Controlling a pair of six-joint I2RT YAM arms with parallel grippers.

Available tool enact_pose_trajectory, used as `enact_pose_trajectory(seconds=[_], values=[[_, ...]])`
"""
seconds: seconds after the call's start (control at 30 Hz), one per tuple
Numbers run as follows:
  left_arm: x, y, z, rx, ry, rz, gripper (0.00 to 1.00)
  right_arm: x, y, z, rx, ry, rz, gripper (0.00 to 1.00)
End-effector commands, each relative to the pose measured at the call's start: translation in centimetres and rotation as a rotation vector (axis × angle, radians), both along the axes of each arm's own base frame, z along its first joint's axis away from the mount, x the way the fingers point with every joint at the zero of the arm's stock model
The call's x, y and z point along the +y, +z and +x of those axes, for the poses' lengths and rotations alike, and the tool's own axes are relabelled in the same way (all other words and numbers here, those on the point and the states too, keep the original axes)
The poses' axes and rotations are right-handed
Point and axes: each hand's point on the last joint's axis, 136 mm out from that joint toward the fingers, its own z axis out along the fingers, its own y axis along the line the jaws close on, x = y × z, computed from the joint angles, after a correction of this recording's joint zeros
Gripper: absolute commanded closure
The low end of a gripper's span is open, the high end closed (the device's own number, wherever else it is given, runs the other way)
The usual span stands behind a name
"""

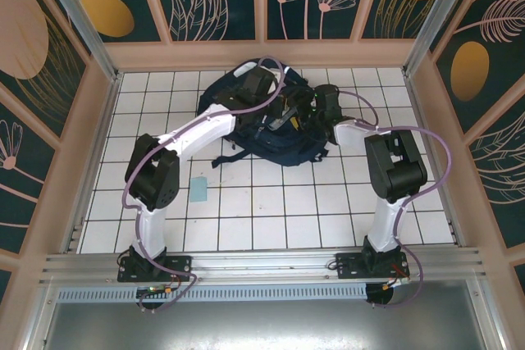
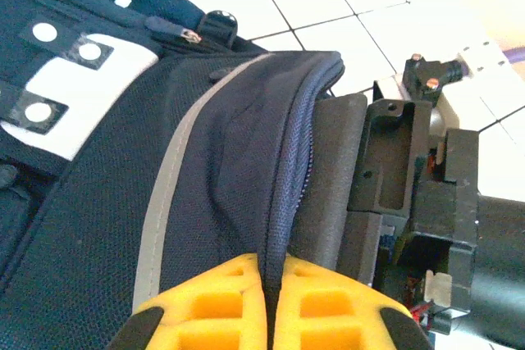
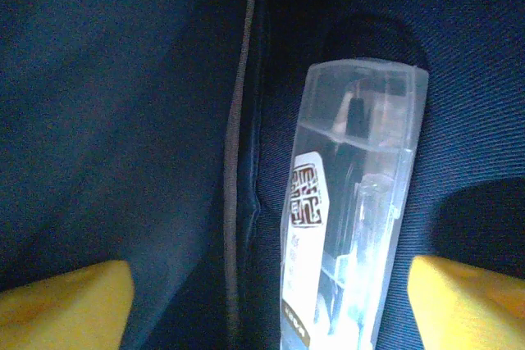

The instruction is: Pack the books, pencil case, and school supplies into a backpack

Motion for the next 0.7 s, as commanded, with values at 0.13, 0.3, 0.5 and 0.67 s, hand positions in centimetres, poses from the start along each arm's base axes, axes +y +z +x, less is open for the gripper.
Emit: enact_pose_trajectory(seconds=[0.13,0.3,0.5,0.67], values=[[-1.5,5.7,-0.9,-0.101,-0.062,-0.153,1.0,-1.7,1.9,-0.9,-0.074,0.02,-0.178,0.12],[-1.5,3.8,-0.6,-0.071,-0.059,-0.129,1.0,-4.1,3.0,-2.7,-0.107,0.026,-0.291,0.15],[-2.4,1.5,-0.2,-0.015,-0.058,-0.16,1.0,-6.1,5.7,-5.8,-0.169,0.094,-0.464,0.01],[-1.3,2.3,-0.3,-0.009,-0.012,-0.187,0.7,-5.7,5.6,-9.6,-0.174,0.156,-0.508,0.01]])
